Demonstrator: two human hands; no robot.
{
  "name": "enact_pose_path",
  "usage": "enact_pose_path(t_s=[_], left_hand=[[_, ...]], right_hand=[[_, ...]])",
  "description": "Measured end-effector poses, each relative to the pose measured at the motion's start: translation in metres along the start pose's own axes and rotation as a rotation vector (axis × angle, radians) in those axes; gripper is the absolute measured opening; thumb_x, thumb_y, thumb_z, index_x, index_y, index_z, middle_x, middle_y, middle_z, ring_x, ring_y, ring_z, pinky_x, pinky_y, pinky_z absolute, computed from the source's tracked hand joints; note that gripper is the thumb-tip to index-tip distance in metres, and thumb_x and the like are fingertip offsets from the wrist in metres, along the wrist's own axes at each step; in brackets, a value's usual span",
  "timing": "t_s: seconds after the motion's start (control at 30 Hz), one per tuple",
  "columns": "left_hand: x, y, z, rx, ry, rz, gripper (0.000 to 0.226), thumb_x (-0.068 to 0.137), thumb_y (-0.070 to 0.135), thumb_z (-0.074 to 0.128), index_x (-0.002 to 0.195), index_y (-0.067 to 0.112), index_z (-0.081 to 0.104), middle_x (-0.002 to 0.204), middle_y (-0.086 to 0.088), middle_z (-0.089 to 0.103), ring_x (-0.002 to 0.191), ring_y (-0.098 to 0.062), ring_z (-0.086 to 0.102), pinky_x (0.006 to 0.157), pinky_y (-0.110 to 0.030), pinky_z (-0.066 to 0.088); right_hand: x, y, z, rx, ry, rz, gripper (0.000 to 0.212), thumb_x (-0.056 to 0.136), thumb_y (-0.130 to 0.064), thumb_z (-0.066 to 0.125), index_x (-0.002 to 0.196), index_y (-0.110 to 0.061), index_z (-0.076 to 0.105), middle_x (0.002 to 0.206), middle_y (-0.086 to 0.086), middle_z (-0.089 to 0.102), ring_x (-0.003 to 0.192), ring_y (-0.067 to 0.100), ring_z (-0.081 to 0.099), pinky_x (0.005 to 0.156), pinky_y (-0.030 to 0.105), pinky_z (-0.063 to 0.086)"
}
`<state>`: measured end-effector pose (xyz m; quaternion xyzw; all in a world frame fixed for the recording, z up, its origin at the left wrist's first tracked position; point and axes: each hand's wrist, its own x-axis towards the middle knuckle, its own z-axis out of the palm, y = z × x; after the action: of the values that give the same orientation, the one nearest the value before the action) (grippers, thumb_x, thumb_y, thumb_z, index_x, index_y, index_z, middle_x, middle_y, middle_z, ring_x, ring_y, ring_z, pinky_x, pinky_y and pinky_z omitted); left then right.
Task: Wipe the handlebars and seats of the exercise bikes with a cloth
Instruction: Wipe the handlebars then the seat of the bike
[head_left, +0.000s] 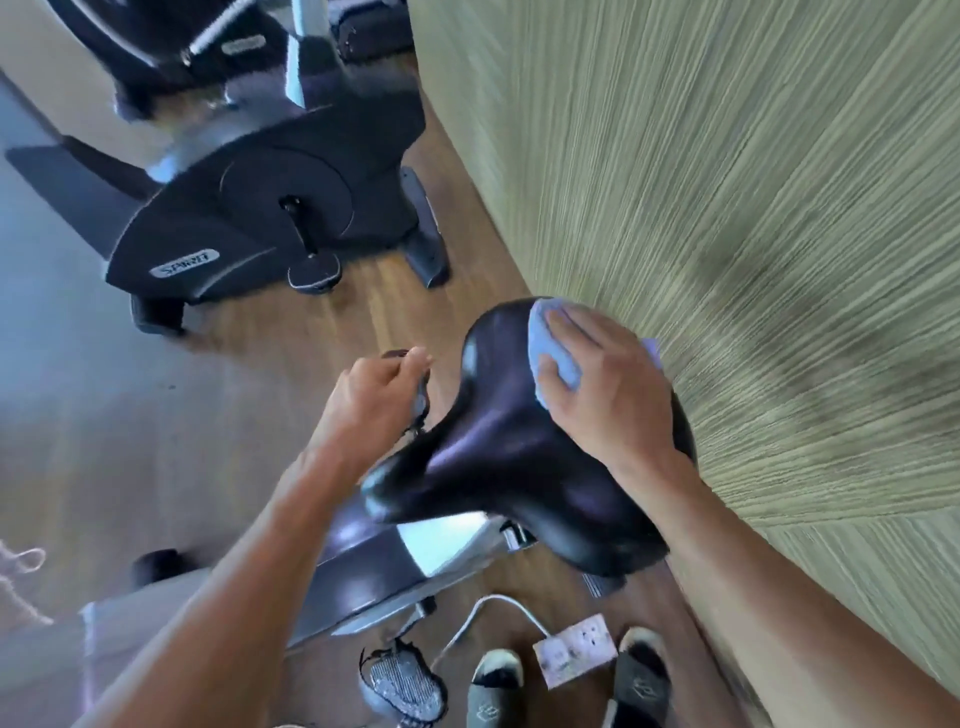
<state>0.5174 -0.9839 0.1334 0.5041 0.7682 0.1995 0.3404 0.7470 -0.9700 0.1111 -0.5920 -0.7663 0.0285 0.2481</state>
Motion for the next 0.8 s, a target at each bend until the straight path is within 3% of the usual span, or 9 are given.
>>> enact_pose_path(t_s=[0.1, 0.13, 0.17, 0.2, 0.3, 0.47, 0.6, 0.7, 0.8], left_hand=[[-0.023, -0.027, -0.01, -0.037, 0.106, -0.069, 0.052, 0.105, 0.051, 0.045, 0.074, 0.014, 0.064, 0.053, 0.01, 0.04, 0.064, -0.018, 0.036, 0.06, -0.036, 0.037], [-0.031, -0.038, -0.013, -0.081, 0.156, -0.069, 0.041, 0.106, 0.051, 0.044, 0.081, 0.019, 0.04, 0.059, 0.005, 0.047, 0.068, -0.017, 0.039, 0.065, -0.036, 0.038], [-0.036, -0.044, -0.013, -0.111, 0.157, -0.079, 0.05, 0.106, 0.05, 0.043, 0.111, 0.014, 0.076, 0.066, -0.007, 0.055, 0.073, -0.016, 0.044, 0.07, -0.036, 0.041], [-0.043, -0.053, -0.013, -0.141, 0.169, -0.086, 0.041, 0.106, 0.052, 0.043, 0.088, 0.029, 0.072, 0.073, -0.016, 0.062, 0.075, -0.017, 0.049, 0.073, -0.037, 0.044], [-0.062, -0.069, -0.013, -0.258, 0.239, -0.152, 0.05, 0.096, 0.067, 0.04, 0.094, 0.029, 0.073, 0.078, -0.007, 0.067, 0.079, -0.019, 0.058, 0.079, -0.038, 0.051], [-0.086, -0.075, -0.01, -0.342, 0.334, -0.231, 0.037, 0.097, 0.059, 0.043, 0.094, 0.033, 0.069, 0.09, 0.011, 0.07, 0.088, -0.017, 0.068, 0.086, -0.04, 0.051], [-0.089, -0.072, -0.01, -0.513, 0.468, -0.353, 0.037, 0.094, 0.052, 0.039, 0.09, 0.038, 0.073, 0.095, 0.015, 0.076, 0.093, -0.016, 0.072, 0.094, -0.047, 0.054], [-0.091, -0.064, -0.017, -0.59, 0.626, -0.397, 0.038, 0.104, 0.042, 0.039, 0.097, 0.029, 0.073, 0.099, 0.008, 0.076, 0.092, -0.021, 0.071, 0.095, -0.054, 0.054], [-0.097, -0.04, -0.027, -0.566, 0.682, -0.354, 0.032, 0.109, 0.033, 0.042, 0.102, 0.024, 0.071, 0.099, 0.01, 0.073, 0.094, -0.024, 0.07, 0.092, -0.046, 0.054]], right_hand=[[0.012, -0.043, 0.022, 0.076, -0.085, -0.031, 0.045, 0.089, -0.032, 0.053, 0.127, -0.014, 0.068, 0.13, 0.002, 0.067, 0.119, 0.024, 0.061, 0.103, 0.04, 0.045], [0.001, -0.066, 0.029, 0.129, -0.143, -0.14, 0.044, 0.087, -0.032, 0.056, 0.126, -0.016, 0.069, 0.131, 0.001, 0.067, 0.121, 0.022, 0.061, 0.105, 0.039, 0.043], [-0.016, -0.081, 0.03, 0.165, -0.2, -0.251, 0.043, 0.087, -0.033, 0.056, 0.125, -0.018, 0.07, 0.131, -0.001, 0.068, 0.121, 0.021, 0.061, 0.107, 0.038, 0.042], [-0.031, -0.091, 0.028, 0.2, -0.267, -0.372, 0.043, 0.088, -0.034, 0.056, 0.126, -0.02, 0.069, 0.131, -0.003, 0.067, 0.121, 0.02, 0.061, 0.107, 0.037, 0.042], [-0.017, -0.069, 0.021, 0.299, -0.284, -0.568, 0.04, 0.086, -0.032, 0.063, 0.123, -0.021, 0.072, 0.129, -0.005, 0.069, 0.115, 0.018, 0.064, 0.103, 0.035, 0.047], [0.026, -0.047, 0.028, 0.203, -0.149, -0.31, 0.032, 0.083, -0.034, 0.06, 0.103, -0.018, 0.079, 0.109, -0.004, 0.076, 0.104, 0.021, 0.069, 0.097, 0.039, 0.051], [-0.016, -0.118, 0.038, 0.274, -0.381, -0.457, 0.023, 0.079, -0.042, 0.056, 0.083, -0.024, 0.071, 0.084, -0.005, 0.069, 0.076, 0.024, 0.061, 0.077, 0.039, 0.048], [-0.023, -0.135, 0.04, 0.371, -0.415, -0.549, 0.02, 0.076, -0.04, 0.056, 0.081, -0.027, 0.071, 0.081, -0.006, 0.07, 0.07, 0.022, 0.061, 0.07, 0.031, 0.045], [-0.007, -0.131, 0.006, 0.767, -0.553, -0.106, 0.02, 0.079, -0.038, 0.059, 0.089, -0.03, 0.074, 0.088, -0.011, 0.074, 0.081, 0.012, 0.068, 0.075, 0.028, 0.051]])
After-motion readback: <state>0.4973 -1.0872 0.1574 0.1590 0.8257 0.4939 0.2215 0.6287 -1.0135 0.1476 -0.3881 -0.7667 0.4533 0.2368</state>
